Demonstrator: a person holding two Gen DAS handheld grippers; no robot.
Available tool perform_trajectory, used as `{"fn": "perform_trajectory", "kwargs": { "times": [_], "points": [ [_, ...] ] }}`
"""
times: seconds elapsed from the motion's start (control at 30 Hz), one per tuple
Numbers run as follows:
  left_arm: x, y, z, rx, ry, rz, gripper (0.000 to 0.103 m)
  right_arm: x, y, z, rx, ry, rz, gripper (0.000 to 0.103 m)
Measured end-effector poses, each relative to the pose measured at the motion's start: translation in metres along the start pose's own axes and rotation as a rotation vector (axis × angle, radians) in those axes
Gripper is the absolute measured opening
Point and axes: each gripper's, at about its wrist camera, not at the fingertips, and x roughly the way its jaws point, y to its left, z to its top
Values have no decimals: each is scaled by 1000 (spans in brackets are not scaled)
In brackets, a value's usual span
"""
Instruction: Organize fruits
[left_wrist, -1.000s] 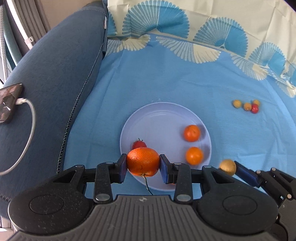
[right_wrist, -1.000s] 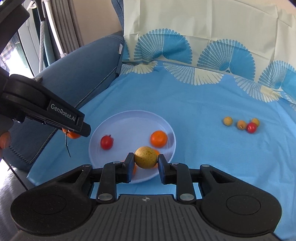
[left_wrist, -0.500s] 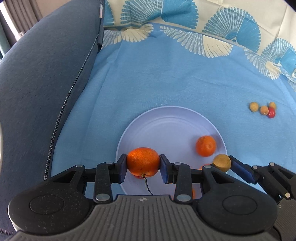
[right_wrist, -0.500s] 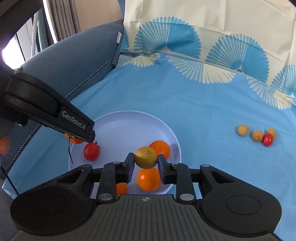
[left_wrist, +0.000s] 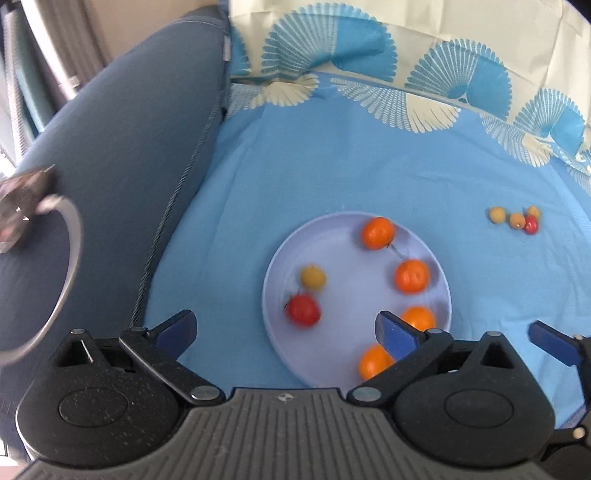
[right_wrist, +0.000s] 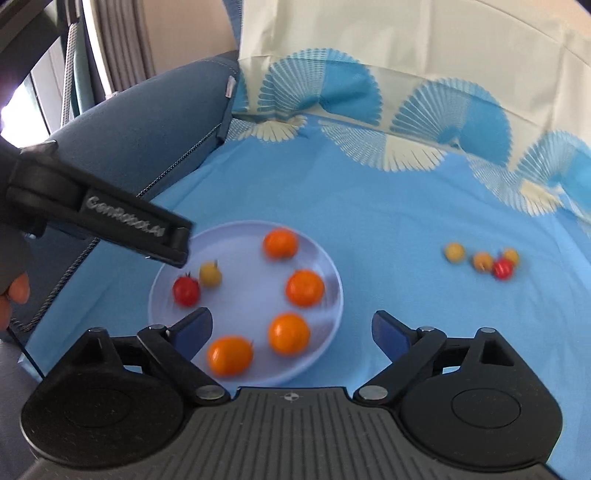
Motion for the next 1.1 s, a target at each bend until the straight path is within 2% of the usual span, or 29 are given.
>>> {"fn": "perform_trajectory", "kwargs": {
  "times": [0.2, 0.37, 0.47, 0.77, 1.1],
  "points": [
    [-41, 11, -48, -28, 20, 21, 103, -62, 5, -24, 100, -68, -41, 98],
    [-70, 10, -87, -25, 17, 36, 103, -109, 15, -41, 78, -144, -49, 100],
    [-89, 7, -102, -7, -23, 40, 103, -131, 21, -51, 74, -167, -39, 100],
    [-139, 2, -118, 0, -130, 44, 103, -179, 33, -69, 44, -242, -36, 101],
    [-165, 0, -131, 7, -182, 34, 103, -204, 41, -78, 22, -289, -43, 102]
  ]
}}
